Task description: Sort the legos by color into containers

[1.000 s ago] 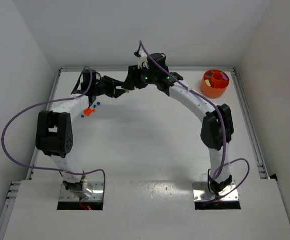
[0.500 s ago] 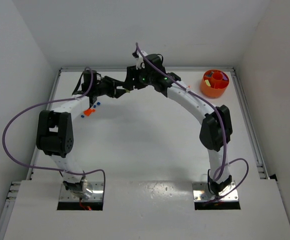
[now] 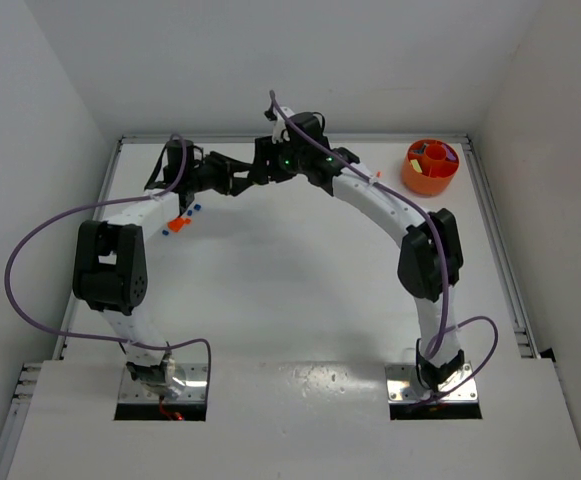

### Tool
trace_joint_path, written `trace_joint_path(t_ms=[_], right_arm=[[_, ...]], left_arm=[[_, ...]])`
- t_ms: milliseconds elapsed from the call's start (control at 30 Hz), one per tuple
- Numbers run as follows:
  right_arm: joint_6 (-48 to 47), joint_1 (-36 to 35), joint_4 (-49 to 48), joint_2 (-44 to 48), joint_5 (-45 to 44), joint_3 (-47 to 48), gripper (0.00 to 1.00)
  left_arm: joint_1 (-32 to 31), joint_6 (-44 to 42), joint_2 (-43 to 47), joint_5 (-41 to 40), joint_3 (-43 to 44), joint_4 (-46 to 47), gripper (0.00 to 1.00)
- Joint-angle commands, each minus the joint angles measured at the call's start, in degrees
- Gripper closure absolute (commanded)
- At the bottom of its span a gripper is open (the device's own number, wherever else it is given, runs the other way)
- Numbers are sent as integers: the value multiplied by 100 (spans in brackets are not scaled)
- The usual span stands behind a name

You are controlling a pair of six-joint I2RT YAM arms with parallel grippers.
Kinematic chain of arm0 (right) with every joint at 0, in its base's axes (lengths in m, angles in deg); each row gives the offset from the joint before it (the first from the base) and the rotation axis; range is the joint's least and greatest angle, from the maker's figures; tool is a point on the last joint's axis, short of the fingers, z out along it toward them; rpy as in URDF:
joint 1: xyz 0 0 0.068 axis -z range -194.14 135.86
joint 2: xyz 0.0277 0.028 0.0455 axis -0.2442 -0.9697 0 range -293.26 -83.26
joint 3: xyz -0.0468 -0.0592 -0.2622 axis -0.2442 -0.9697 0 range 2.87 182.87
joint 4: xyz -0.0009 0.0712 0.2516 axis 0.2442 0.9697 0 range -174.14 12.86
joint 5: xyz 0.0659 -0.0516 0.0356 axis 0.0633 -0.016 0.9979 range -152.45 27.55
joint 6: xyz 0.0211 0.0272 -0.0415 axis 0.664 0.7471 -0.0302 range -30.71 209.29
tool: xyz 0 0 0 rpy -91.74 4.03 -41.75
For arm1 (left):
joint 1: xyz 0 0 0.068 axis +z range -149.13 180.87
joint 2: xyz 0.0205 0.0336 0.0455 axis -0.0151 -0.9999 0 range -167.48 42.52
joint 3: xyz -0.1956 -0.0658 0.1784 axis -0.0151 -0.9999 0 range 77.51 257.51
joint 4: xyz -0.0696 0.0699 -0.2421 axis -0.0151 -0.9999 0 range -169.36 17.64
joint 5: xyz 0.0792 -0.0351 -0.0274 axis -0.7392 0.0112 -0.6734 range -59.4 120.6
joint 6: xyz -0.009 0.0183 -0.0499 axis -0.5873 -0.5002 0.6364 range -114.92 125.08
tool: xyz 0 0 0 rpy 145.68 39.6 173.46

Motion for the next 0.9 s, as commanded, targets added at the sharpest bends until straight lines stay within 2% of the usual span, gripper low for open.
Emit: trace_joint_path(t_ms=[0,133,300,433,533,600,633,667,700,733,767,867], right_arm=[[-65,-39,-177,-118,-72,117,48],[-65,-39,-177,-119,-72,117,49],[-65,-39,-230,-119,-203,64,58],[-65,-39,-230,-119,-265,64,72],[-117,-39,-230,-66,-265,64,83],[-170,-39,-230,-5,-265,-6,88],[-248,-39,-230,91,-265,-137,89],[-328,21,-291,162,-265,-199,89],[-381,22,-291,250,-265,-261,91],[-451,83,-291,338,-317,-418,91],[-556,84,-239,573,-387,-532,91],[-1083,241,-11,1049,-598,-998,92]], left_arm=[[-105,145,90,131,5,253,100],[-106,145,143,131,5,305,100],[-158,145,143,184,5,305,100],[-158,83,143,184,5,183,98],[-158,83,143,132,-48,182,91],[-158,30,143,131,-48,130,81],[-158,30,143,131,-48,43,72],[-158,30,195,131,-109,42,57],[-158,-57,196,131,-110,-45,47],[-80,-127,257,1,-110,-290,30],[17,-215,257,-70,-110,-440,1],[210,-680,397,-185,-179,-547,1]])
